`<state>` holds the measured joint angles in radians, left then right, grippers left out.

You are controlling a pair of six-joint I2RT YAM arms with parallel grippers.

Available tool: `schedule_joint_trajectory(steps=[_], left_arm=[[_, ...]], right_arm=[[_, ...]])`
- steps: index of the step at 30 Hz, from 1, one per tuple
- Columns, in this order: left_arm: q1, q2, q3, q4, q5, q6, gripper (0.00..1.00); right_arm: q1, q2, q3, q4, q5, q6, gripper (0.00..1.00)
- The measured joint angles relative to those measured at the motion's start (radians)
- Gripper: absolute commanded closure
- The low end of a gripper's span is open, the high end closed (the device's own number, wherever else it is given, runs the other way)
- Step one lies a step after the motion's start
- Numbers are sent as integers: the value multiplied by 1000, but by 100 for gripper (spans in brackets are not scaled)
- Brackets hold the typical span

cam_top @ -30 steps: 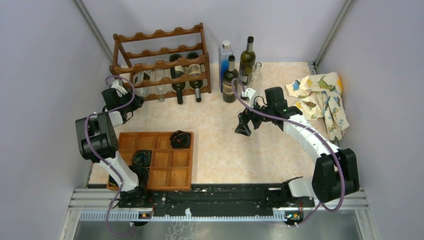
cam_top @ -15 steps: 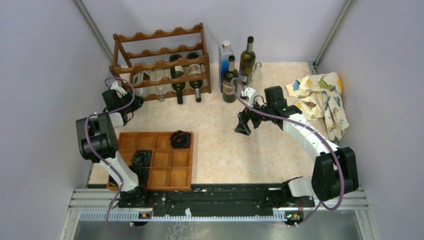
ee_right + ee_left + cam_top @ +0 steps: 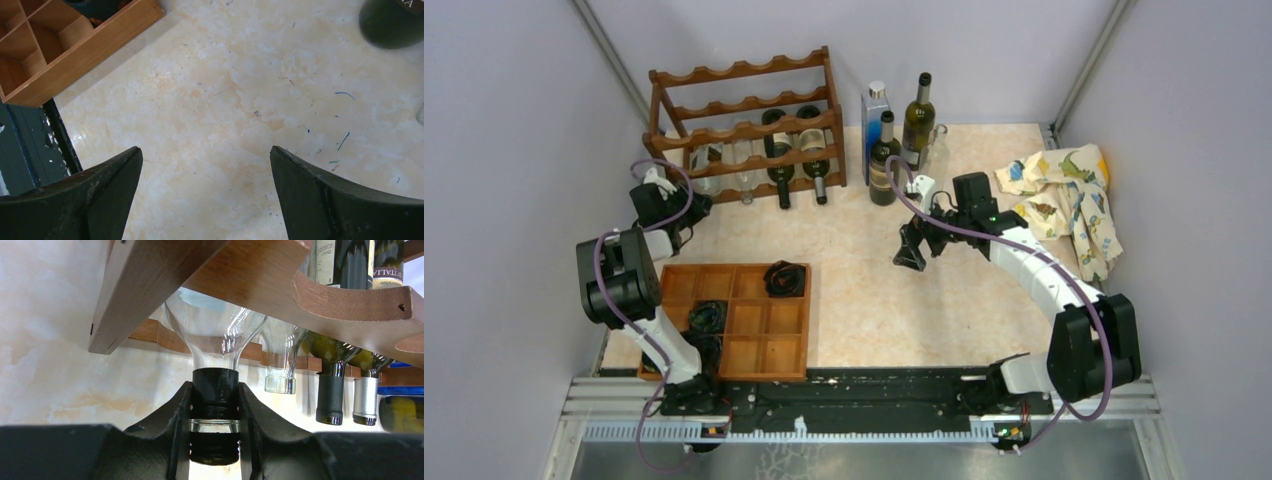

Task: Put the wine bottle on the wine rack
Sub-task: Place the wine bottle in the wine rack.

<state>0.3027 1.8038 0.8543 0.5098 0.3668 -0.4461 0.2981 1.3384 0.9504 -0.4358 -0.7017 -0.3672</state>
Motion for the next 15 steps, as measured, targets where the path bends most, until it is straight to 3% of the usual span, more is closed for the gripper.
schedule_joint_trajectory(steps=[15], left_arm=[[0,-6,11,-44,-8,-42,100]], right_arm=[[0,0,0,0,0,0,4]])
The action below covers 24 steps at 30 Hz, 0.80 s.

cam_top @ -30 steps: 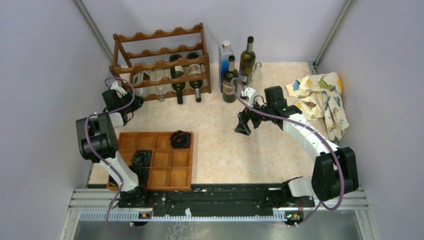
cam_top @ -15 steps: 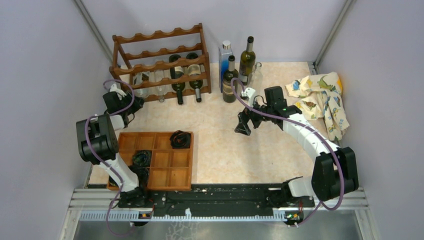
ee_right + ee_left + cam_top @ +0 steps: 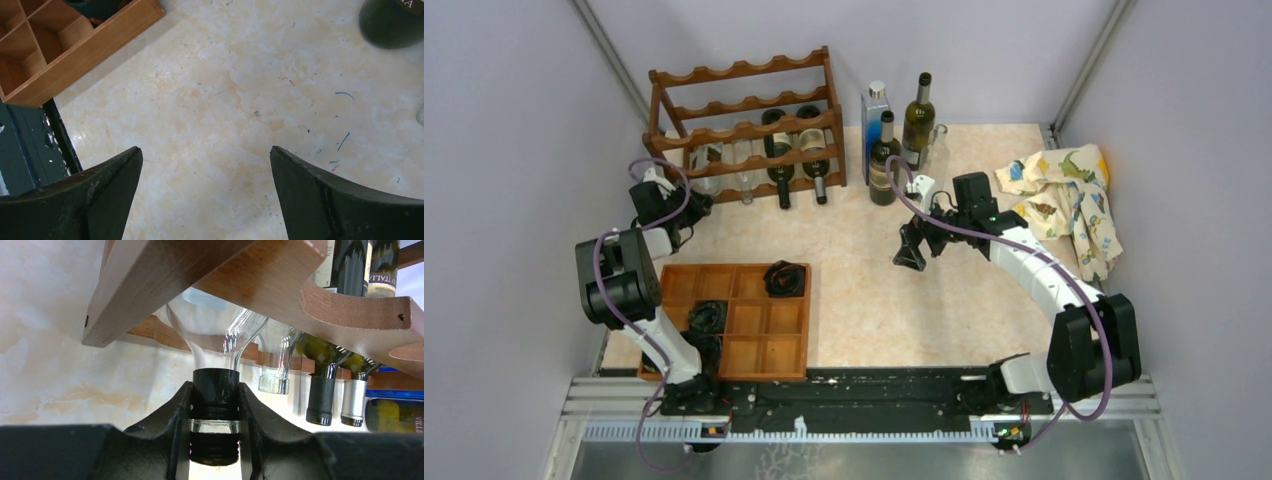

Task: Put the wine bottle on the wine rack
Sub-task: Place the wine bottle in the wine rack.

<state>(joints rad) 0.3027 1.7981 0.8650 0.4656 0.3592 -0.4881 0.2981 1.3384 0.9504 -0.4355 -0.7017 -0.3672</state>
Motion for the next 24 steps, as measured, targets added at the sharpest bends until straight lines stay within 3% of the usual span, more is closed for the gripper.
schedule_joint_trajectory(steps=[10,24], left_arm=[[0,-6,2,-15,-2,-40,100],[3,-5,45,-102,33,190,100]], right_arm=[[0,0,0,0,0,-1,4],[0,11,16,-4,0,-19,4]])
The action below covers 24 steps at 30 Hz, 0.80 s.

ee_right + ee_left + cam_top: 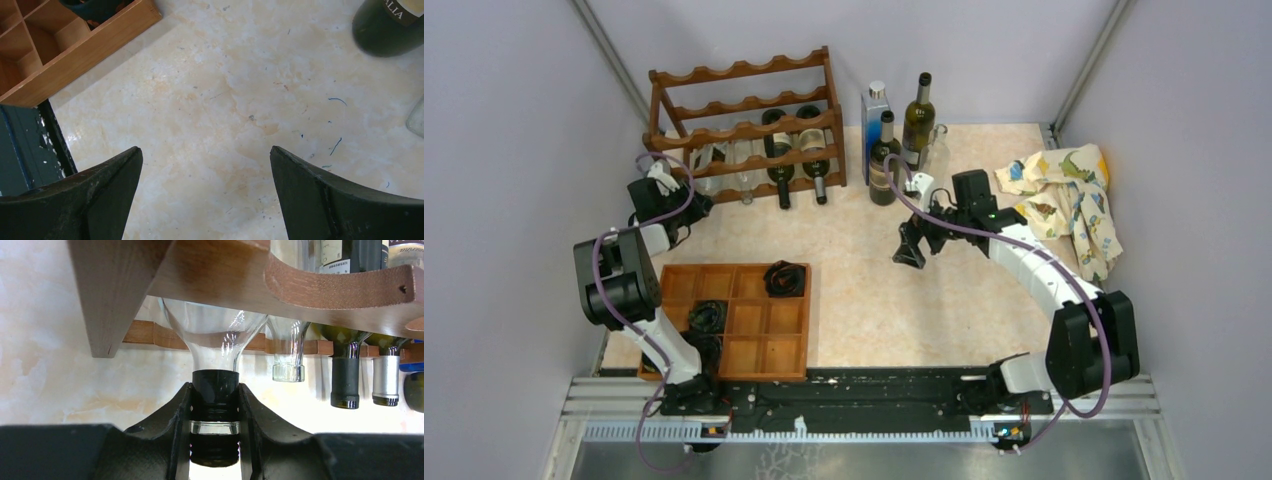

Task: Put the wine bottle on the wine rack
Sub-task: Place the wine bottle in the wine rack.

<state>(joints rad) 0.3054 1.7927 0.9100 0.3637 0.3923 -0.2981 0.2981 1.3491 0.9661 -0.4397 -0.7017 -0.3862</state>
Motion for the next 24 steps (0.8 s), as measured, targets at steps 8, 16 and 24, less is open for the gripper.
schedule_joint_trajectory(steps=[8,16,24], left_arm=[[0,33,-11,64,5,4,100],[5,77,46,48,39,-6,100],[11,100,74,45,73,-24,100]], right_arm=[[0,8,12,-12,0,-8,4],[0,8,12,-26,4,-15,4],[0,8,12,-27,9,-16,4]])
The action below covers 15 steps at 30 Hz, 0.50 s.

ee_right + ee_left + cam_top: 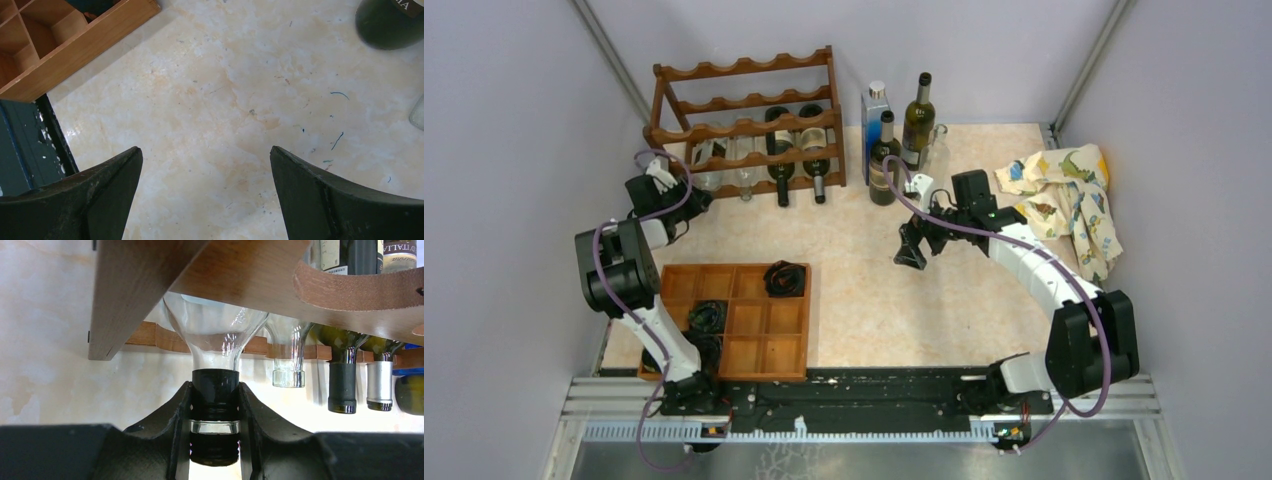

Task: Put the wine bottle on the wine rack
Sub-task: Place the wine bottle in the wine rack.

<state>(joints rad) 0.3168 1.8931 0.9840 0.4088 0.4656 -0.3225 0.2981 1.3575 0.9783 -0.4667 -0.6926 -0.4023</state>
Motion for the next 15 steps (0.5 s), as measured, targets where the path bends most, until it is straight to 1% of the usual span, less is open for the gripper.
schedule_joint_trajectory(steps=[8,15], left_arm=[[16,8,-25,67,64,-28,100],[44,25,-58,131,169,-92,100]], right_arm=[[0,3,7,-11,6,-10,4],[0,7,12,-14,12,-18,4]])
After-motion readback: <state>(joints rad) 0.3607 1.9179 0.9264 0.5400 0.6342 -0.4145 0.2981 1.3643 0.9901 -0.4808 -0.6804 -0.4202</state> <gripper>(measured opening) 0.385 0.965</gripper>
